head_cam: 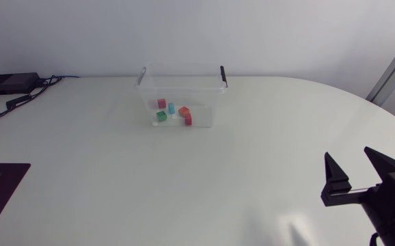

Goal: Place the duplo bricks in the container

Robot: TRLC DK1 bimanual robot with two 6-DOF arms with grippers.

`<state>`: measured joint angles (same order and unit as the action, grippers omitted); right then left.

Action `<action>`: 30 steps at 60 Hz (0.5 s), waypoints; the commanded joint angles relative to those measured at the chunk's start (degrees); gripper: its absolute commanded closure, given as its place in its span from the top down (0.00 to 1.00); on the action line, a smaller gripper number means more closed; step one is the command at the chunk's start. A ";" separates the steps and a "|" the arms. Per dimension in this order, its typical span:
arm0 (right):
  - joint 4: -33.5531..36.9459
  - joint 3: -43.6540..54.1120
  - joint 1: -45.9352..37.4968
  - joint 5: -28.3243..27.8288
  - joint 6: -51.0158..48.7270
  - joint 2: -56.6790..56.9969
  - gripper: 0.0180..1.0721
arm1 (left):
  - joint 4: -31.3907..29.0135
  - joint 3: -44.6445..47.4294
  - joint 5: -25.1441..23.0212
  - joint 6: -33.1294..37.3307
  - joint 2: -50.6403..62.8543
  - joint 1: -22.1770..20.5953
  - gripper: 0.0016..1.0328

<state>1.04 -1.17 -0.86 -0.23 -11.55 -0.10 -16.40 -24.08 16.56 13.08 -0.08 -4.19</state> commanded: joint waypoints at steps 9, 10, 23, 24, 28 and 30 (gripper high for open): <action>-0.77 1.17 0.12 -0.25 3.81 0.26 0.95 | 4.76 6.77 -4.33 -3.74 -0.51 1.36 0.96; -0.78 1.17 0.14 -0.24 4.05 0.25 0.95 | 5.13 7.32 -4.72 -4.03 -0.49 1.44 0.96; -0.88 1.17 0.41 -0.06 6.88 0.19 0.95 | 9.38 13.64 -9.18 -7.45 -0.28 2.48 0.96; -0.89 1.17 0.44 -0.04 7.14 0.19 0.95 | 9.77 14.22 -9.59 -7.76 -0.26 2.57 0.96; -0.91 1.17 0.52 0.01 7.97 0.17 0.95 | 11.02 16.08 -10.91 -8.76 -0.19 2.88 0.96; -0.93 1.17 0.56 0.03 8.41 0.16 0.95 | 11.68 17.05 -11.59 -9.29 -0.16 3.04 0.96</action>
<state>1.02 -1.17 -0.82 -0.21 -5.48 -0.10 -6.59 -9.76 6.26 6.31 -0.08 -1.85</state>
